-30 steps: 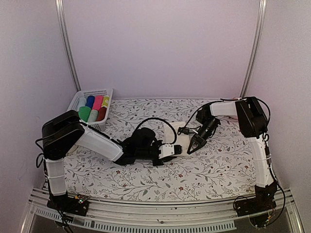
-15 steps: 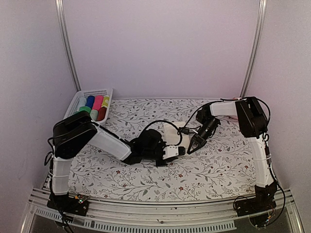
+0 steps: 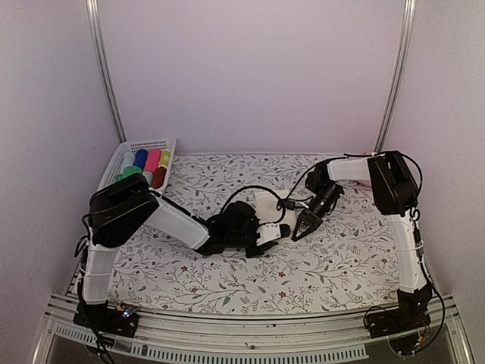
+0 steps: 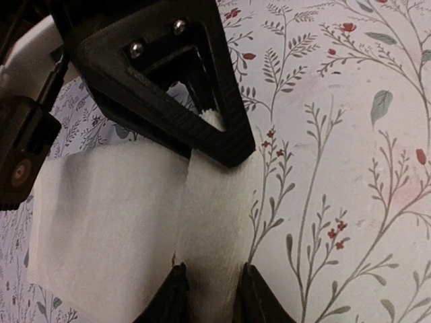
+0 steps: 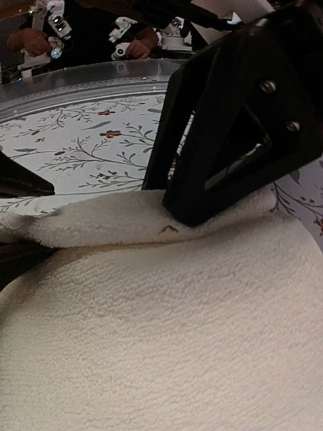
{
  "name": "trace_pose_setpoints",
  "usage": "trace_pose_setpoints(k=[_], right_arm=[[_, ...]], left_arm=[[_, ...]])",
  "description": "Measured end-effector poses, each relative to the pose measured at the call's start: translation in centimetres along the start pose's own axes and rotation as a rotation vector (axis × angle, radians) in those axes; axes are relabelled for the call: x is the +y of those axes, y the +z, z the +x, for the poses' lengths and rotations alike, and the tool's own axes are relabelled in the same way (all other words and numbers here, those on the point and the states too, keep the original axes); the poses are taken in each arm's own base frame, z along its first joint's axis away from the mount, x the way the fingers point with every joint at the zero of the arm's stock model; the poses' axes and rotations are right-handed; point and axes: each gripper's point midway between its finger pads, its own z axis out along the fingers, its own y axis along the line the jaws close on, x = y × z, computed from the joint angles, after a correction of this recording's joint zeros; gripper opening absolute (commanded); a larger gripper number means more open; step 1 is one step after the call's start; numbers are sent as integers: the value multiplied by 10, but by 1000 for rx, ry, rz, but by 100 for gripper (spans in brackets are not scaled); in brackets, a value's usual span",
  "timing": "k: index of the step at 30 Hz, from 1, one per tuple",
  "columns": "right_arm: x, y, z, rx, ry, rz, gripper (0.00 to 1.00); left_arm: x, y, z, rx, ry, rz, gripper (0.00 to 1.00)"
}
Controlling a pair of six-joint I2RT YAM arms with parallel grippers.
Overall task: Roll the towels
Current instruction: Roll the towel at the center of the board.
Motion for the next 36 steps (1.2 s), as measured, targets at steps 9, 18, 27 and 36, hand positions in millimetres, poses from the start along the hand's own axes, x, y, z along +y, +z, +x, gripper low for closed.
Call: trace_pose_setpoints(k=[9, 18, 27, 36], right_arm=[[8, -26, -7, -3, -175, 145, 63], [37, -57, -4, -57, -487, 363, 69], [50, -44, 23, -96, -801, 490, 71], [43, -17, 8, -67, -1003, 616, 68]], left_arm=[[1, 5, -1, 20, -48, 17, 27], [3, 7, 0, 49, -108, 63, 27], [10, 3, 6, 34, -221, 136, 27], [16, -1, 10, 26, -313, 188, 28]])
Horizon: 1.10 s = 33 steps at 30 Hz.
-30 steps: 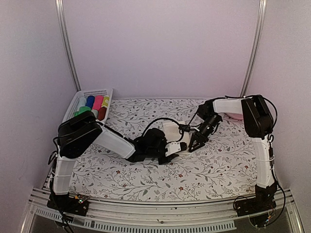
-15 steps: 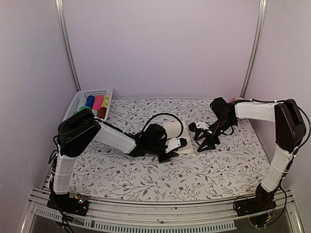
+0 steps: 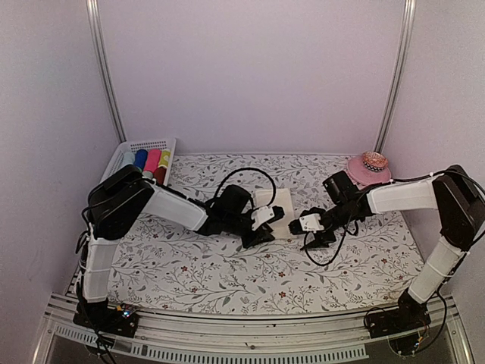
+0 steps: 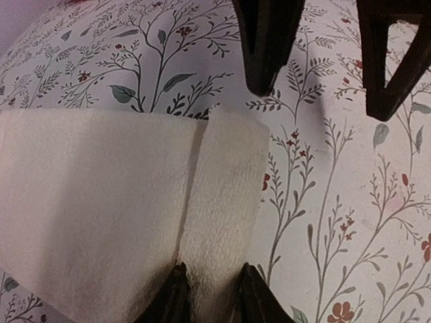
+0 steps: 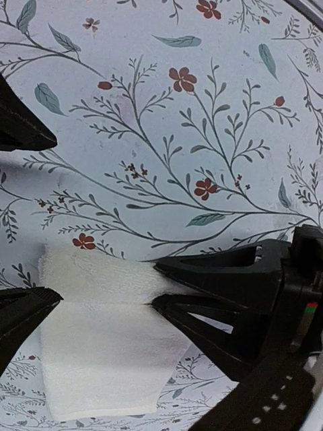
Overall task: Roll the towels
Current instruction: Roll the towel at the center of the board.
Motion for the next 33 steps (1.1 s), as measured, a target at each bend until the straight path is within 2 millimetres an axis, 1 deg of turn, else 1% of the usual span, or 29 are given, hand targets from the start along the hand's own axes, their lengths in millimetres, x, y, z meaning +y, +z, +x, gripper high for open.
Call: trace_pose_setpoints(k=[4, 7, 12, 18, 22, 25, 30, 33], right_arm=[[-8, 9, -8, 11, -43, 44, 66], [-13, 15, -6, 25, -43, 64, 64], [-13, 24, 0, 59, -40, 70, 63], [-14, 27, -4, 65, -62, 80, 60], [-14, 32, 2, 87, -52, 79, 54], [-11, 38, 10, 108, -33, 67, 53], [-18, 40, 13, 127, -29, 94, 51], [-25, 41, 15, 138, -21, 116, 46]], left_arm=[[-1, 0, -1, 0, -11, 12, 28], [-2, 0, -1, 2, -18, 17, 29], [-2, 0, -1, 5, -27, 21, 29], [-2, -1, -1, 5, -33, 25, 29], [-2, -1, -1, 6, -37, 28, 29], [-2, -1, -1, 5, -42, 31, 29], [-1, -2, -1, 4, -48, 36, 29], [-1, -2, 0, 4, -50, 40, 29]])
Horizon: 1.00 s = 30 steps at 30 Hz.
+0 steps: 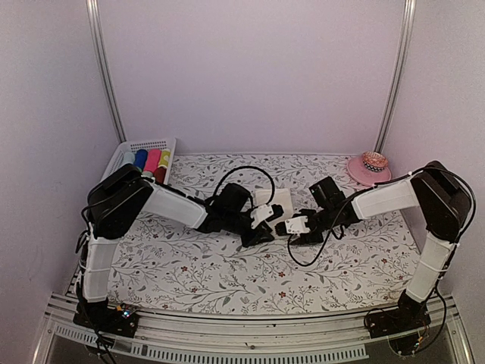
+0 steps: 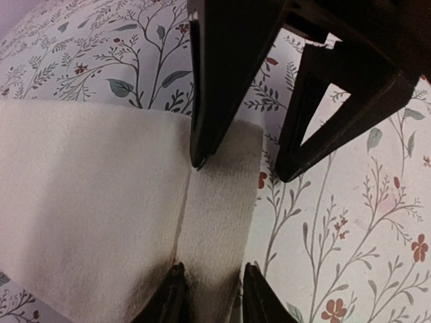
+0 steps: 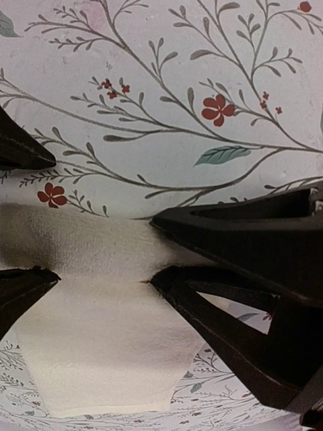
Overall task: Roll the towels
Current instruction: Roll the towel at the center of the board.
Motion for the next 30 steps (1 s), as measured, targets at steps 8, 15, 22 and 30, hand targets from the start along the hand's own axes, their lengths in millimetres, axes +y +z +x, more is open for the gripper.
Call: trace_pose_setpoints(k=[8, 15, 22, 30], right_arm=[[-12, 5, 7, 43, 13, 39, 26], [-16, 5, 7, 54, 13, 55, 51], [-12, -3, 4, 44, -10, 55, 55], [5, -17, -9, -19, -43, -3, 43]], left_arm=[[0, -1, 0, -1, -4, 8, 30], [2, -2, 1, -5, -20, 22, 30], [2, -3, 2, -5, -27, 27, 30], [2, -3, 2, -5, -32, 32, 30]])
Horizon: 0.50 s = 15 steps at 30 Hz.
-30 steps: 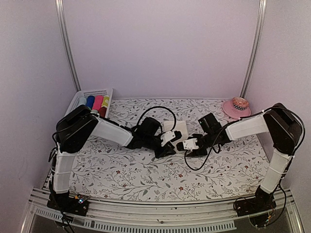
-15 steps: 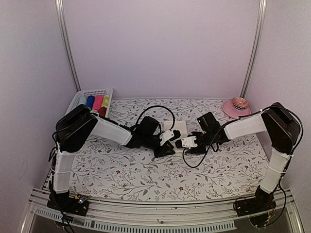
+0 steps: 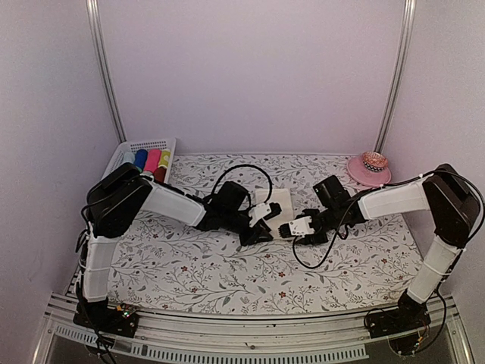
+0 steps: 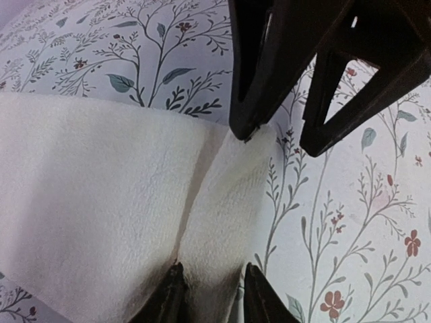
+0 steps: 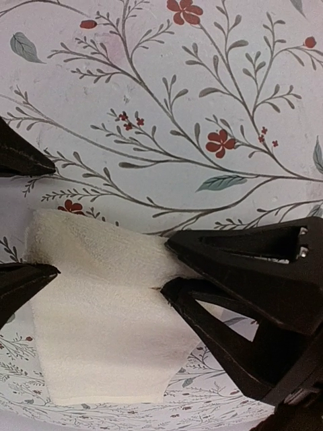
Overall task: Roll the towels
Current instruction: Roll the towel at the center of the board.
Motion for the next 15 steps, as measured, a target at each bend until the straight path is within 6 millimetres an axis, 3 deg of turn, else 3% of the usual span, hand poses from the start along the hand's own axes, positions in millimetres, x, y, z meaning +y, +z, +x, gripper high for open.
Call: trace_pose_setpoints(k=[9, 15], right_arm=[[-1, -1, -3, -14, 6, 5, 51], [-7, -18, -19, -72, -11, 43, 53]], left_arm=[[0, 1, 0, 4, -4, 7, 30], [0, 1, 0, 4, -5, 10, 30]])
